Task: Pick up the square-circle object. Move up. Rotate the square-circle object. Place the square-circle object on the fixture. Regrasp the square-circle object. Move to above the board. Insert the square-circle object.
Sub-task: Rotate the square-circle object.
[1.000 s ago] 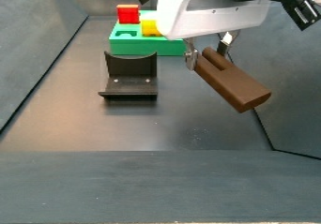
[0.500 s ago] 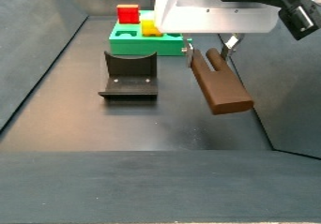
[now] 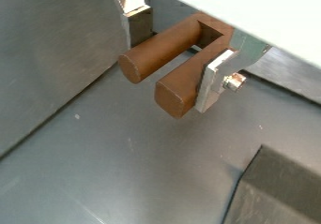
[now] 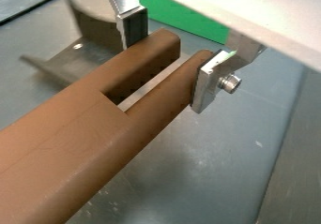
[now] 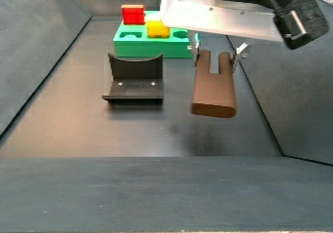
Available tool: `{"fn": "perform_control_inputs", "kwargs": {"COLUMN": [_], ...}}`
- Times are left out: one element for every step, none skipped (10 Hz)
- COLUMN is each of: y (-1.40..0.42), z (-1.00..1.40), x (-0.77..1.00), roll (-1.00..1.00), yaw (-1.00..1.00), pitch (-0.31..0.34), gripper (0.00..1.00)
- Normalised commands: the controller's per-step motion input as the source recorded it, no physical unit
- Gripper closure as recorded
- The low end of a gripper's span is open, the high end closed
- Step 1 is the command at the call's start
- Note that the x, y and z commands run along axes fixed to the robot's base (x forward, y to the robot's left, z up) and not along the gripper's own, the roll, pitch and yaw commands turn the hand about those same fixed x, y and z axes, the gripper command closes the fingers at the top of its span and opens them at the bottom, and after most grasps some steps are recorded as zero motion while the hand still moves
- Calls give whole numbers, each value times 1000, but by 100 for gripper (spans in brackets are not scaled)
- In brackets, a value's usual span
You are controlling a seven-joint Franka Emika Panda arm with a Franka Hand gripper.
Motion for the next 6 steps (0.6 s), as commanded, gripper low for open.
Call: {"fn": "perform_control_inputs", "kwargs": {"y": [14, 14, 14, 14, 14, 15], "z": [-28, -28, -28, -28, -28, -27], "x": [27, 27, 27, 27, 27, 27], "roll": [1, 1, 1, 1, 1, 1], "yaw": [-1000, -1000, -1000, -1000, -1000, -1000], "pitch": [-3, -3, -3, -3, -3, -3], "gripper": [100, 100, 100, 100, 100, 100]}}
